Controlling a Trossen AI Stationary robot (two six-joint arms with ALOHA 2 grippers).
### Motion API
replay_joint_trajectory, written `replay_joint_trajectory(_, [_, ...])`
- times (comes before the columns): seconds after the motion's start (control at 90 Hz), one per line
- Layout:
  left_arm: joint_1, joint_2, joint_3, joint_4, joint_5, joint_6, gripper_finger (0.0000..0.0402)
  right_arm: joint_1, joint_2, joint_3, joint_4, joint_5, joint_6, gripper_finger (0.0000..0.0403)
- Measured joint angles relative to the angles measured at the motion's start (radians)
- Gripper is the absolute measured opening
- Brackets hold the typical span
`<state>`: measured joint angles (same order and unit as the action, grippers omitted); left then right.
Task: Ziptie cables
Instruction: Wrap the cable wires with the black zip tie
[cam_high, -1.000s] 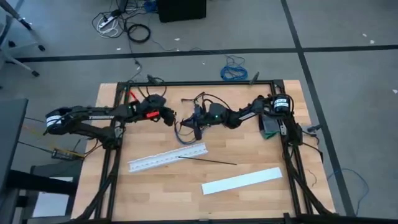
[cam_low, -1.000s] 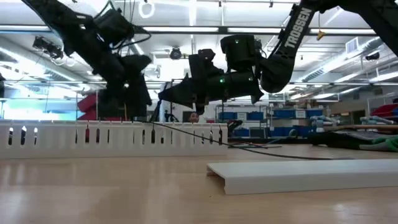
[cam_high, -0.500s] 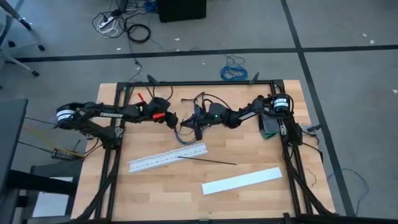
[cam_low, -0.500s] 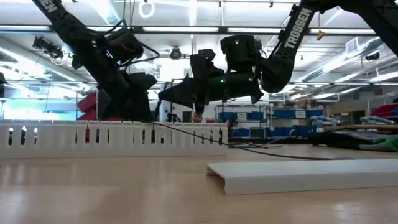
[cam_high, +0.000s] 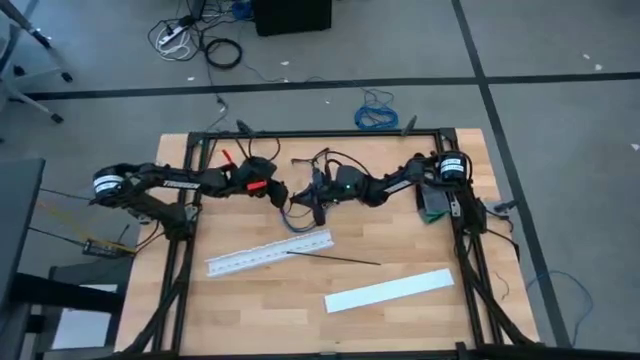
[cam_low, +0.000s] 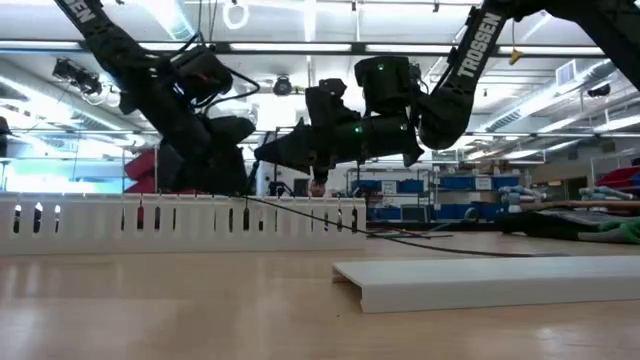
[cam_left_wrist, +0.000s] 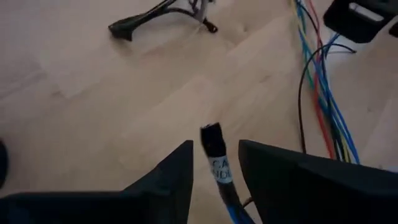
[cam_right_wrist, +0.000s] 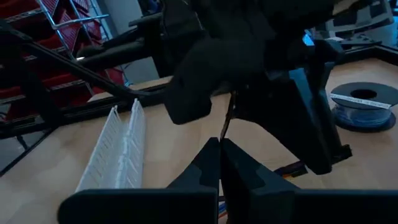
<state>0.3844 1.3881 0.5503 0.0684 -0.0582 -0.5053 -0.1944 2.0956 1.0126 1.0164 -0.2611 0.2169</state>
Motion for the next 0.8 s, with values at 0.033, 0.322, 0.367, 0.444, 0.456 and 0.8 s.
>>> replay_joint_trajectory(0.033, [0.0, 0.001, 0.0, -0.001, 0.0, 0.0, 0.0122, 0.0, 0.0, 0.0, 0.0, 0.0, 0.0, 0.0])
replay_joint_trajectory(0.322, [0.0, 0.001, 0.0, 0.0, 0.024, 0.009, 0.0118, -0.001, 0.0, 0.0, 0.005, 0.0, 0.0, 0.0])
replay_joint_trajectory(0.367, [0.0, 0.001, 0.0, 0.001, 0.023, 0.02, 0.0111, -0.002, 0.0, 0.0, 0.005, 0.0, 0.0, 0.0])
replay_joint_trajectory(0.444, [0.0, 0.001, 0.0, 0.0, 0.022, 0.029, 0.0089, -0.002, 0.0, 0.0, 0.005, 0.0, 0.0, 0.0])
replay_joint_trajectory(0.456, [0.0, 0.001, 0.0, 0.0, 0.022, 0.029, 0.0085, -0.002, 0.0, 0.0, 0.005, 0.0, 0.0, 0.0])
replay_joint_trajectory(0.8, [0.0, 0.001, 0.0, 0.04, 0.009, 0.095, 0.0007, -0.002, 0.0, 0.0, 0.006, 0.001, 0.01, 0.0])
